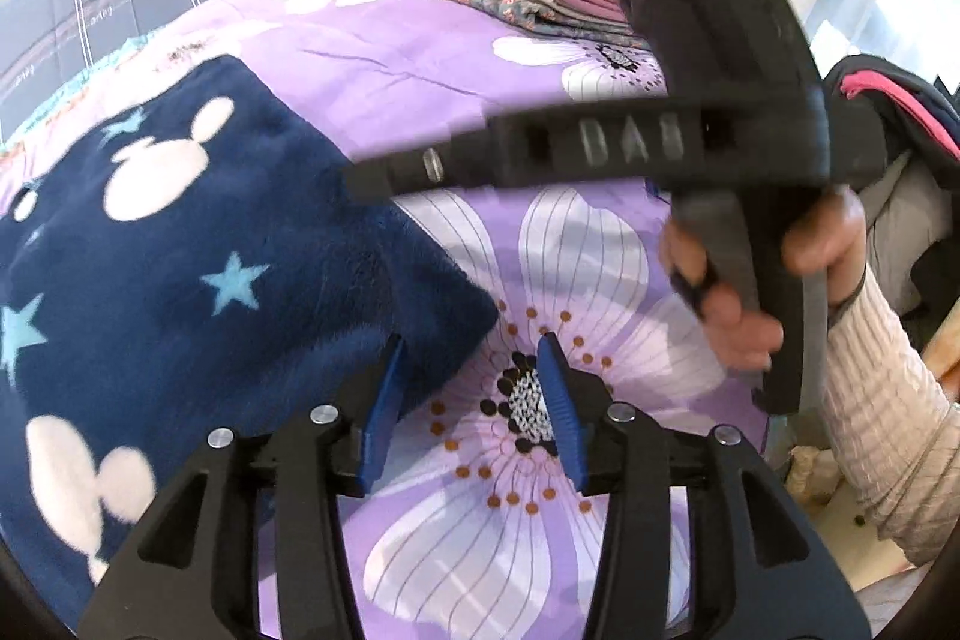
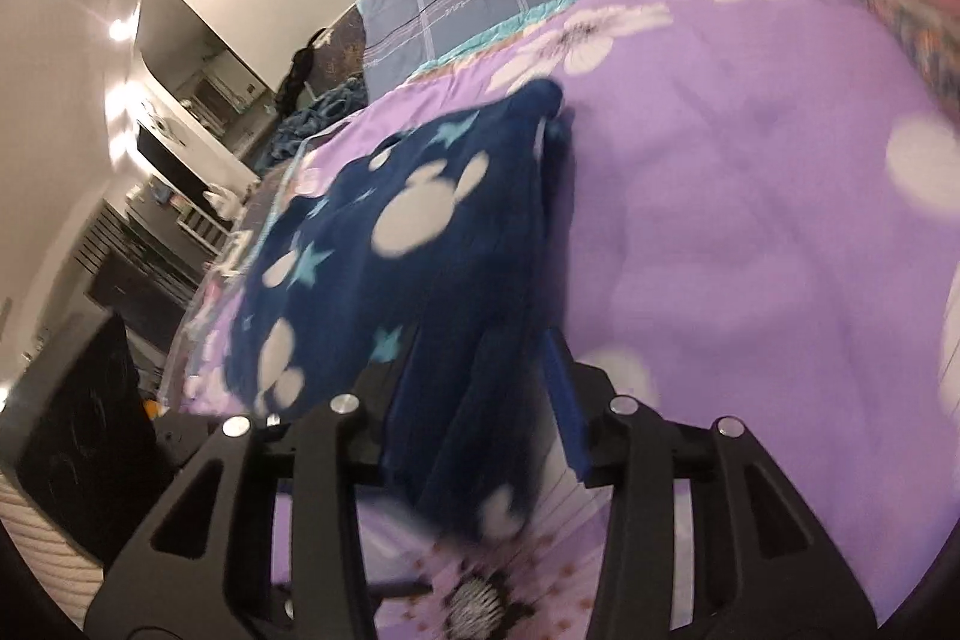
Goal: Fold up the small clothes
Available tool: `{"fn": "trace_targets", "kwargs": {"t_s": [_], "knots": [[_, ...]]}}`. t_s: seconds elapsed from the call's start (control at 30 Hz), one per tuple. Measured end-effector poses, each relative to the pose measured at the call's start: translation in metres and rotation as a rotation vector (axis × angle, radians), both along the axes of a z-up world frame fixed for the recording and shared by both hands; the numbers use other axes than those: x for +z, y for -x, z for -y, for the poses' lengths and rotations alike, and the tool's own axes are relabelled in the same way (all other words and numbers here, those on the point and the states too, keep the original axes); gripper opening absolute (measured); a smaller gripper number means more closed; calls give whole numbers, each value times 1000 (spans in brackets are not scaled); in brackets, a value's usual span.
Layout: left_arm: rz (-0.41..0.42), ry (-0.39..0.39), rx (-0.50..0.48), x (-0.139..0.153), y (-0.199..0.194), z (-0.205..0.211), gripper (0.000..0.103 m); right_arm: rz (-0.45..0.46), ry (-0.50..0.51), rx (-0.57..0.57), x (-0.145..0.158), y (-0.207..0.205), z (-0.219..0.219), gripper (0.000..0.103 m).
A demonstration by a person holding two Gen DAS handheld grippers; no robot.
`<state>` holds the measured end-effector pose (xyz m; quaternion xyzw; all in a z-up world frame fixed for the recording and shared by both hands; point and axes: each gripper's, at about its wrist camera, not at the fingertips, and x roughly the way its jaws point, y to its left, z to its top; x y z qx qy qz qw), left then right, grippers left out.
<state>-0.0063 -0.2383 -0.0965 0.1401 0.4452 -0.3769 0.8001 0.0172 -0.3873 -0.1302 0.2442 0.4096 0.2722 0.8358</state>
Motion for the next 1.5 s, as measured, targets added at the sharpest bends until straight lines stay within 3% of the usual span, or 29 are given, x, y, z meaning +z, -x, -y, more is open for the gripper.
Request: {"fn": "trace_targets", "kwargs": {"t_s": [0.07, 0.17, 0.27, 0.57, 0.73, 0.93, 1.2, 1.37, 1.43, 1.5], "knots": [[25, -1, -1, 1, 11, -9, 45, -24, 29, 1, -9, 11, -7, 43], [35, 11, 15, 6, 14, -21, 45, -96, 175, -44, -29, 15, -18, 44], [46, 23, 43, 12, 18, -34, 45, -96, 157, -90, -29, 22, -17, 44], [65, 56, 123, 19, 33, -78, 54, -99, 307, -236, -18, 37, -38, 52], [76, 75, 167, 20, 37, -108, 60, -15, 483, -307, 2, 53, -67, 64], [74, 99, 221, 18, 37, -138, 61, 137, 590, -311, 27, 65, -107, 76], [63, 115, 325, 11, 33, -184, 61, 246, 575, -309, 46, 56, -149, 77], [110, 171, 514, 6, 34, -254, 61, 306, 564, -178, 48, 56, -198, 76], [97, 190, 628, -1, 33, -295, 53, 362, 608, -104, 47, 61, -224, 76], [76, 197, 732, -8, 33, -332, 30, 441, 691, -1, 45, 69, -261, 76]]}}
